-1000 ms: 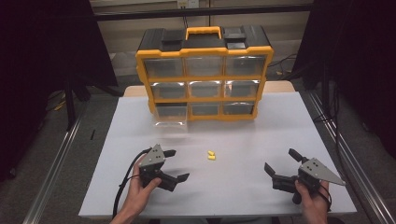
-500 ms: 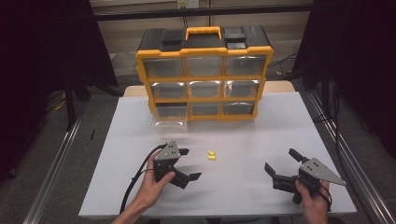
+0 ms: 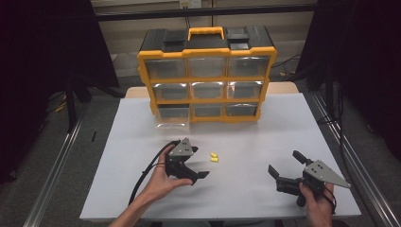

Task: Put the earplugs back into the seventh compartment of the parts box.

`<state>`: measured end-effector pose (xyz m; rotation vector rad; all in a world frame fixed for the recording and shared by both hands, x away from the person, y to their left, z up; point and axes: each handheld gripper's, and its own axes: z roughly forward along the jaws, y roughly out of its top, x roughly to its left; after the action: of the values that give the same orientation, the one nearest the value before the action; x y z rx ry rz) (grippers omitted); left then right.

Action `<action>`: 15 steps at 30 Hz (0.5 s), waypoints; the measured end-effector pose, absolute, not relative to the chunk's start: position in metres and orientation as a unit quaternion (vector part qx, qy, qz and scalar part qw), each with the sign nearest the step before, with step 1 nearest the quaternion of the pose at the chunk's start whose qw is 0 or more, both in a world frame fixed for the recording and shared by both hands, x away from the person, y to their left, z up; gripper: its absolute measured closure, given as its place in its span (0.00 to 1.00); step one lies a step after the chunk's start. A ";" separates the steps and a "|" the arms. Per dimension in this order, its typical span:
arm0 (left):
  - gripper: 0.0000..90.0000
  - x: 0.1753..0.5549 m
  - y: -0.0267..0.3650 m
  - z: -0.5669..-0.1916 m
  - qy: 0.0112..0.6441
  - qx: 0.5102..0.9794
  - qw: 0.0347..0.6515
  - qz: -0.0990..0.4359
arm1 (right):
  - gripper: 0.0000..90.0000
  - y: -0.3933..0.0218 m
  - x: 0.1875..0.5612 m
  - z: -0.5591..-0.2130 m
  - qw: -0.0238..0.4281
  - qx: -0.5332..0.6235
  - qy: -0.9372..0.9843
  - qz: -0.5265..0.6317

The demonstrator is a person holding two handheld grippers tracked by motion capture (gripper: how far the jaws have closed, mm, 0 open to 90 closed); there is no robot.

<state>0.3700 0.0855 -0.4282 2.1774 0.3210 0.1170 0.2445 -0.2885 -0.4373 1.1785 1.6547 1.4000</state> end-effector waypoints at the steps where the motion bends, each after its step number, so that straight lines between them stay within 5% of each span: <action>1: 0.07 0.372 0.085 -0.430 0.134 0.881 0.452 0.041 | 0.00 -0.289 0.245 -0.437 0.331 0.452 0.632 0.536; 15: 0.20 0.382 0.056 -0.430 0.057 0.918 0.392 0.033 | 0.00 -0.289 0.245 -0.437 0.331 0.452 0.633 0.534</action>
<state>0.3822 0.0558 -0.4296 2.3302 0.1448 0.0844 0.2446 -0.2891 -0.4373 1.1807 1.6548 1.3968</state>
